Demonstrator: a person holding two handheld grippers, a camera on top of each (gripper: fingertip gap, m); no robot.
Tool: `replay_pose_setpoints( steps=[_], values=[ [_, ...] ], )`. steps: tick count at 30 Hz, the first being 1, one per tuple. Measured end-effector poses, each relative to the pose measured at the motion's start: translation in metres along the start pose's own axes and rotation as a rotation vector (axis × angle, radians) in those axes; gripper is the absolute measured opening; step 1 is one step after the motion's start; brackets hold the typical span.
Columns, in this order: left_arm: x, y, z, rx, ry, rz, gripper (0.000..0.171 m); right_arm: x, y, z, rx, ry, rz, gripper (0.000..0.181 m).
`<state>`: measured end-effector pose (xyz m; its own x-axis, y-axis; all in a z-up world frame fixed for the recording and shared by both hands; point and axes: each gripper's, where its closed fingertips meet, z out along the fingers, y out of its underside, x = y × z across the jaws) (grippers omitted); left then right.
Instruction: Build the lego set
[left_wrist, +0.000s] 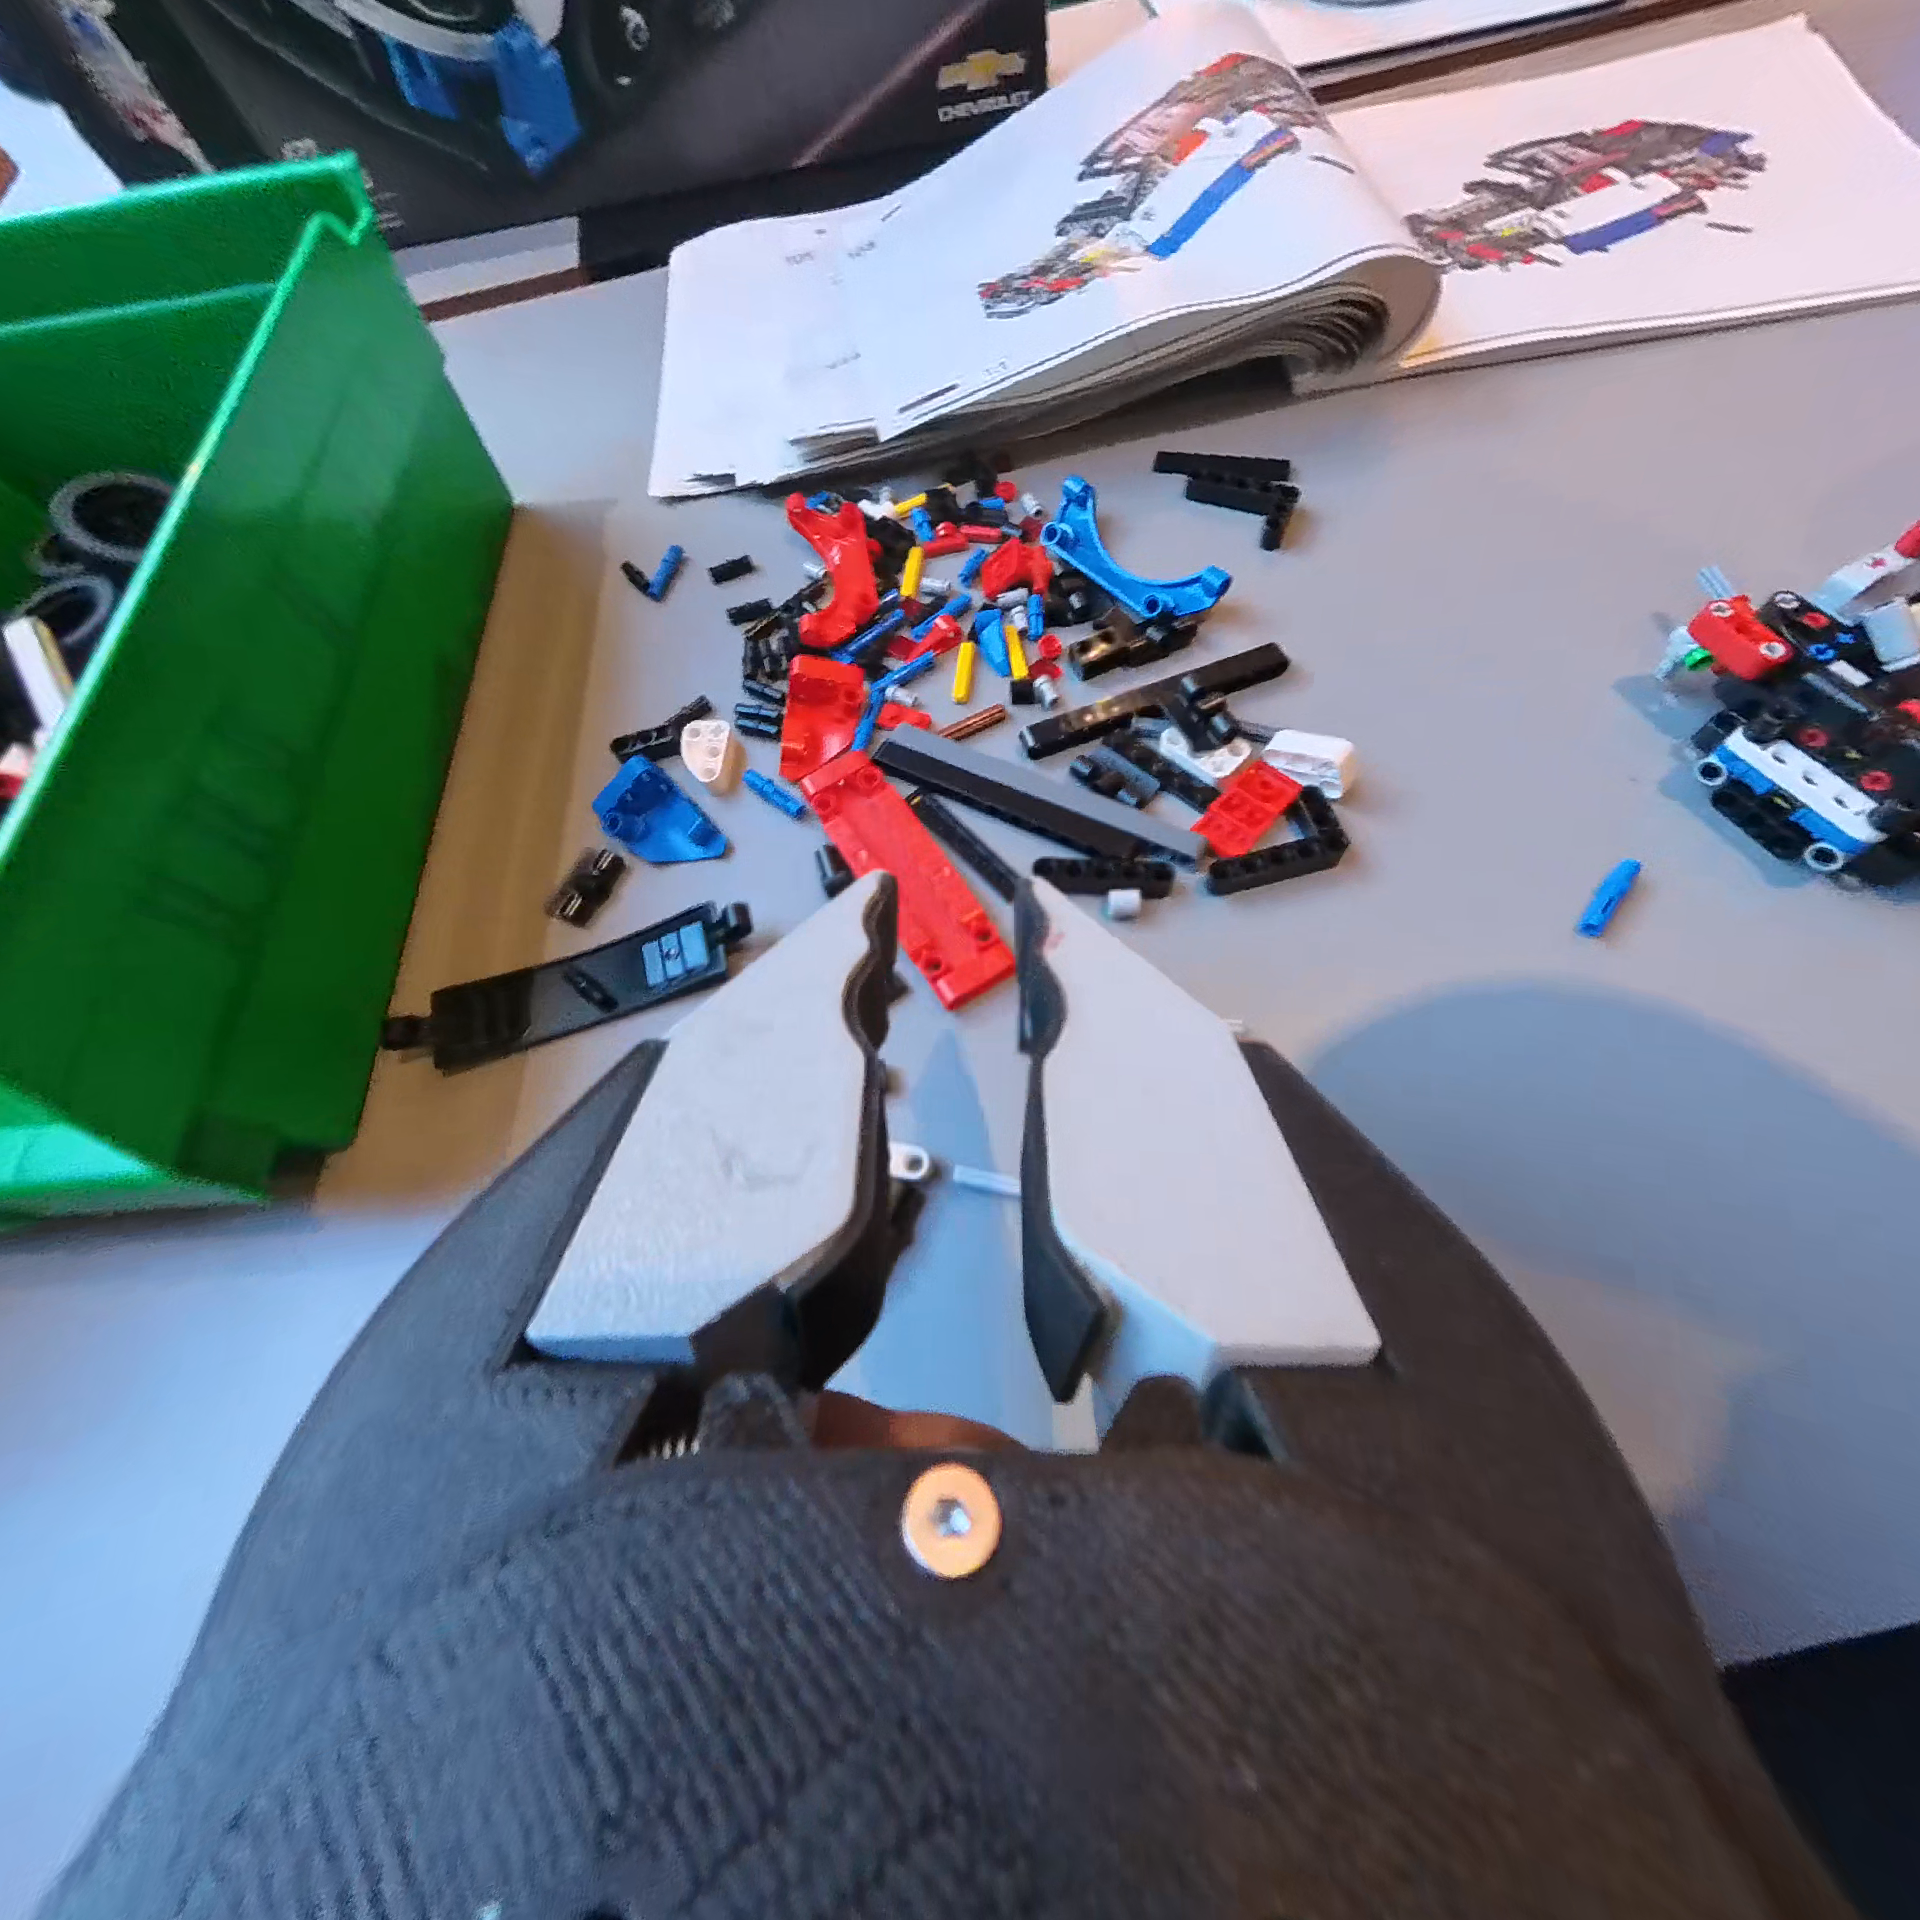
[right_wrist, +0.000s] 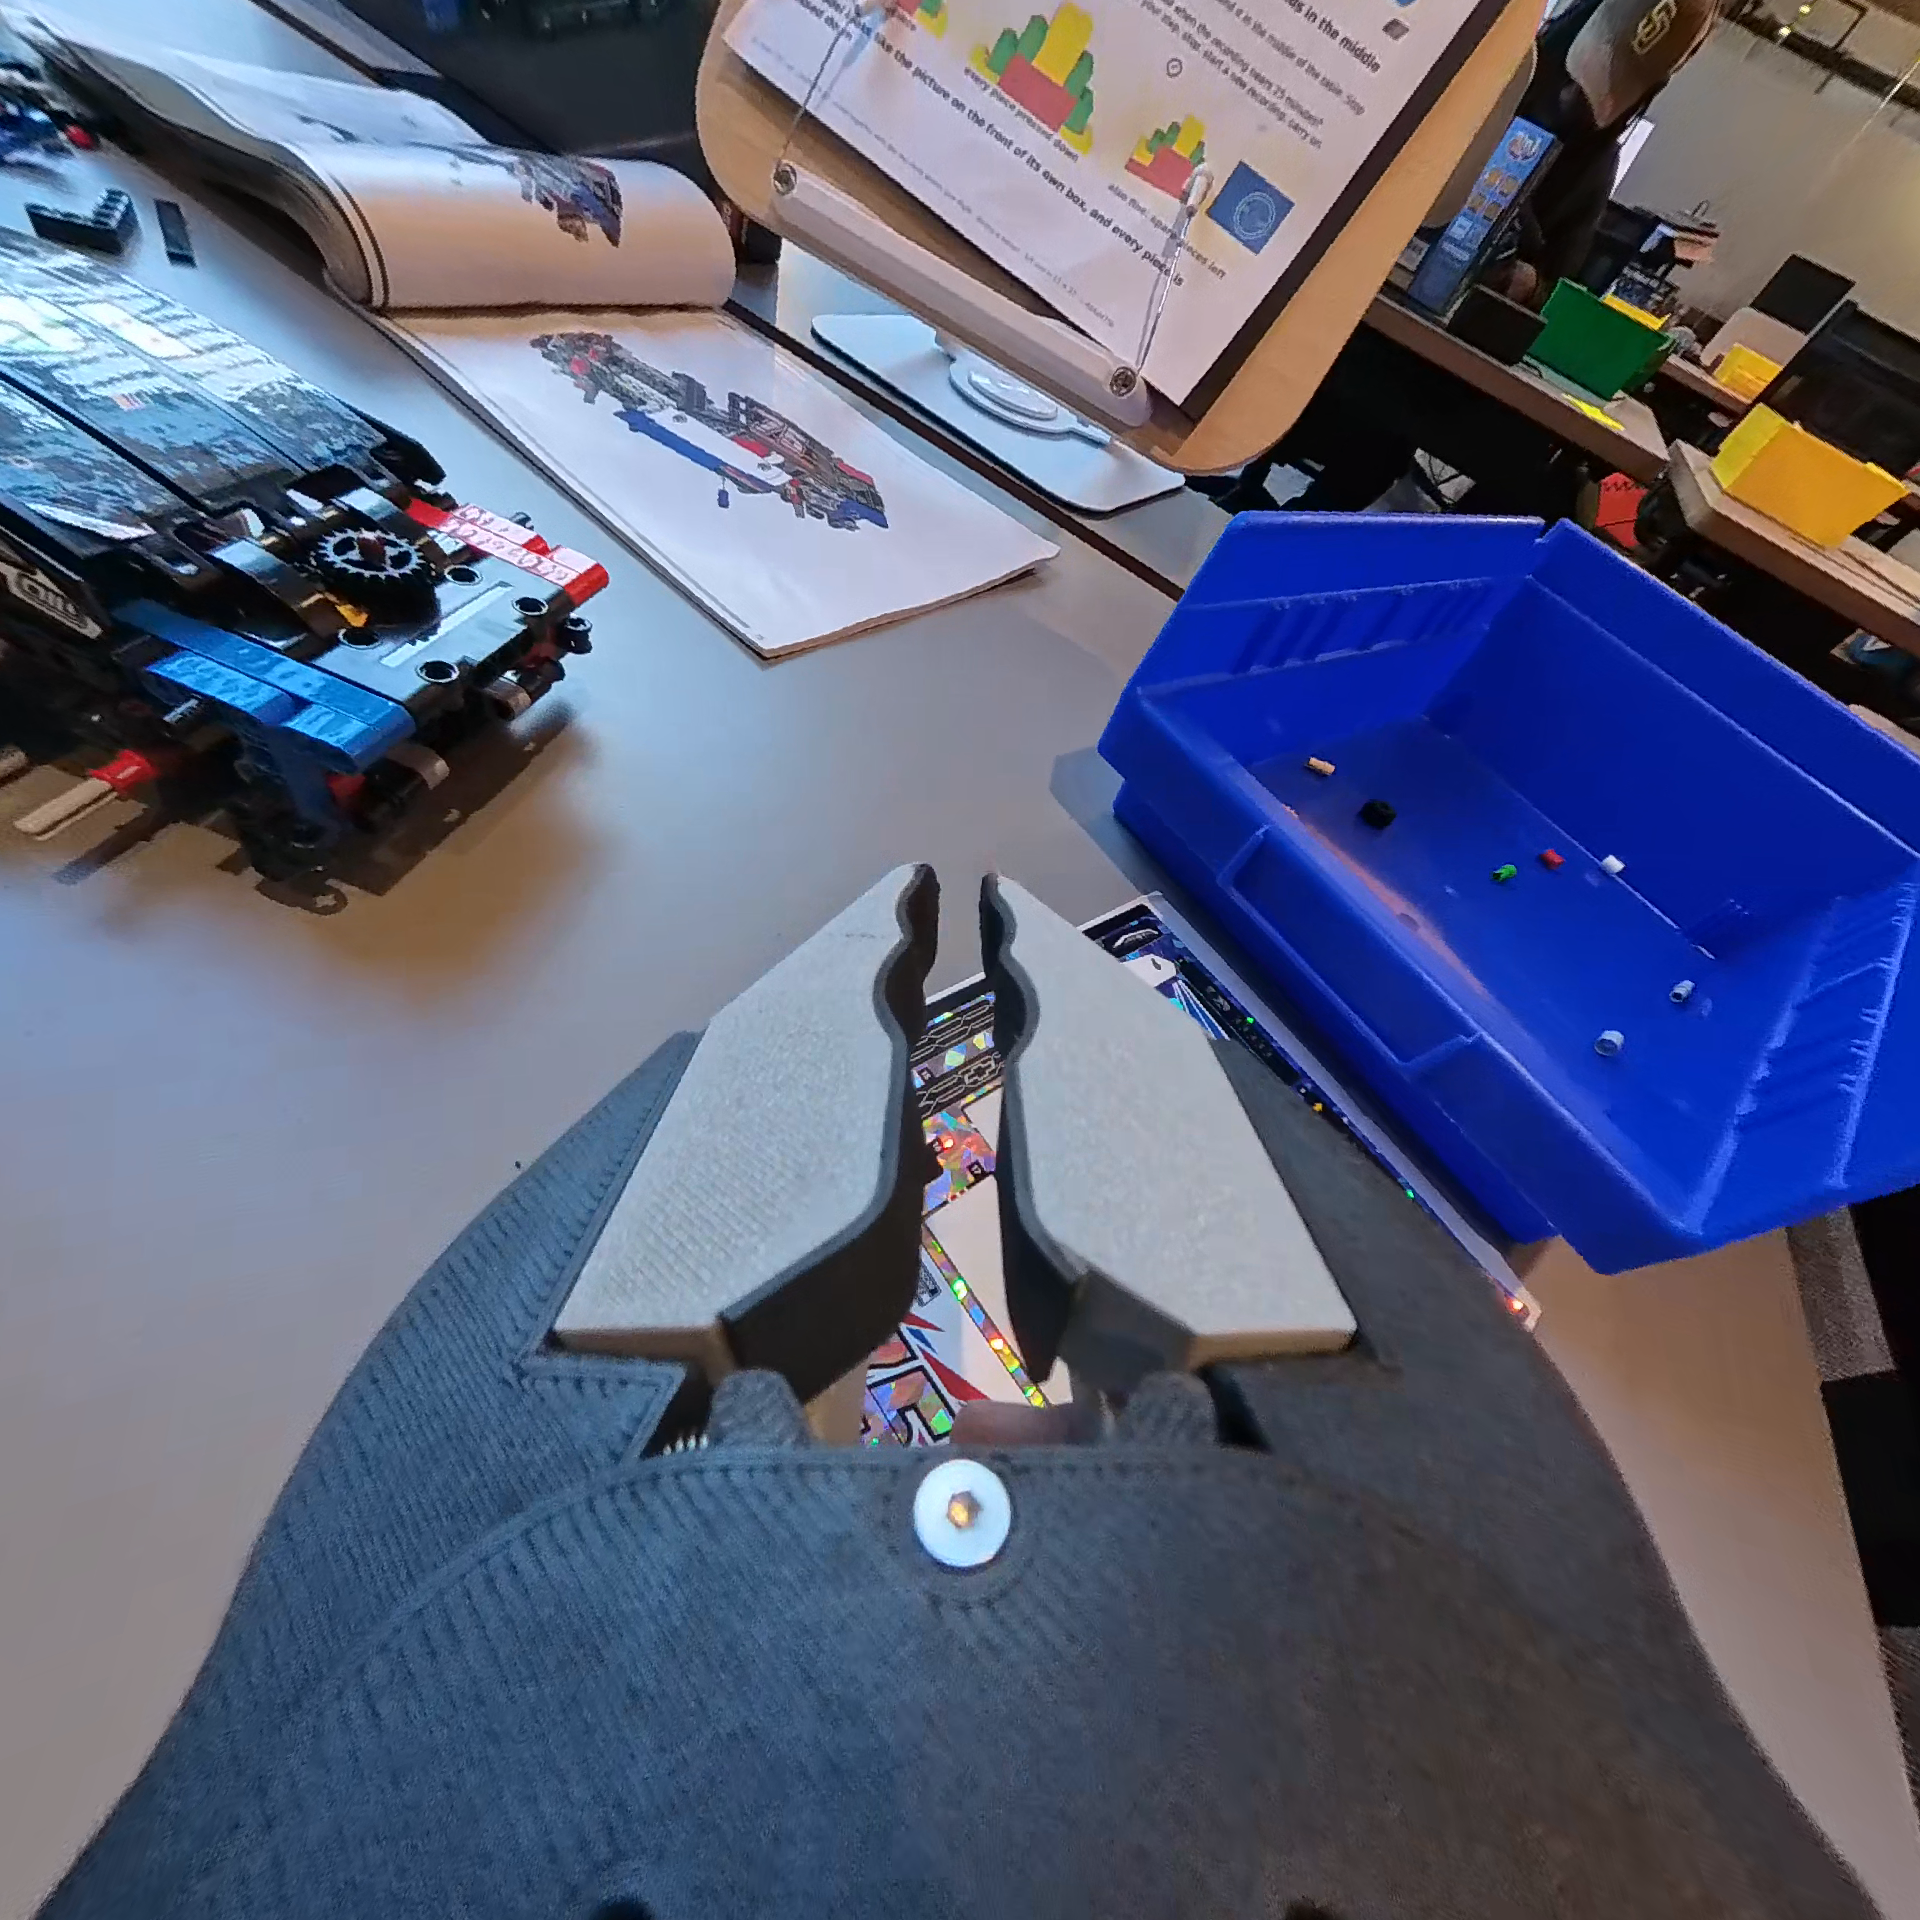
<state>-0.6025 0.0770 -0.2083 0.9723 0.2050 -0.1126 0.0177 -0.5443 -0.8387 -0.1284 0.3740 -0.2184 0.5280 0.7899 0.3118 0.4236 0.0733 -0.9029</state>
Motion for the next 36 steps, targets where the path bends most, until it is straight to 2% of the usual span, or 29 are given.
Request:
replay_pose_setpoints(
  steps=[5, 8, 11, 14, 16, 17, 18, 20, 22, 25, 36],
  values=[
    [-0.01, 0.013, -0.003, -0.015, -0.016, -0.049, 0.019, -0.002, 0.002, 0.003, -0.019, 0.0, -0.019, 0.006],
    [-0.01, 0.011, -0.001, -0.012, -0.018, -0.031, 0.019, -0.003, 0.003, 0.003, -0.022, -0.001, -0.032, 0.006],
    [-0.018, -0.001, 0.012, -0.036, -0.019, 0.055, 0.018, -0.004, 0.003, 0.004, -0.024, -0.004, -0.037, 0.006],
    [-0.045, -0.01, 0.044, -0.125, -0.022, 0.088, 0.015, -0.004, 0.002, 0.003, -0.014, -0.009, -0.033, 0.006],
    [-0.059, -0.005, 0.067, -0.235, 0.004, -0.024, 0.008, -0.005, 0.0, 0.001, -0.004, -0.014, -0.027, 0.006],
    [-0.062, 0.0, 0.077, -0.298, 0.011, -0.087, 0.009, -0.005, 0.0, 0.001, -0.002, -0.016, -0.025, 0.006],
    [-0.061, 0.005, 0.084, -0.347, 0.027, -0.112, 0.01, -0.005, 0.0, 0.0, 0.001, -0.016, -0.023, 0.006],
    [-0.069, 0.011, 0.093, -0.387, -0.041, -0.099, 0.007, -0.005, -0.001, -0.001, 0.006, -0.02, -0.019, 0.006],
    [-0.072, 0.012, 0.097, -0.395, -0.077, -0.099, 0.008, -0.005, -0.003, -0.002, 0.022, -0.028, -0.011, 0.006],
    [-0.063, 0.009, 0.102, -0.388, -0.036, -0.152, 0.016, -0.005, -0.005, -0.004, 0.042, -0.045, 0.017, 0.006],
    [-0.06, 0.028, 0.101, -0.445, -0.066, -0.144, 0.013, 0.009, -0.011, -0.012, 0.113, -0.067, 0.161, 0.006]
  ],
)
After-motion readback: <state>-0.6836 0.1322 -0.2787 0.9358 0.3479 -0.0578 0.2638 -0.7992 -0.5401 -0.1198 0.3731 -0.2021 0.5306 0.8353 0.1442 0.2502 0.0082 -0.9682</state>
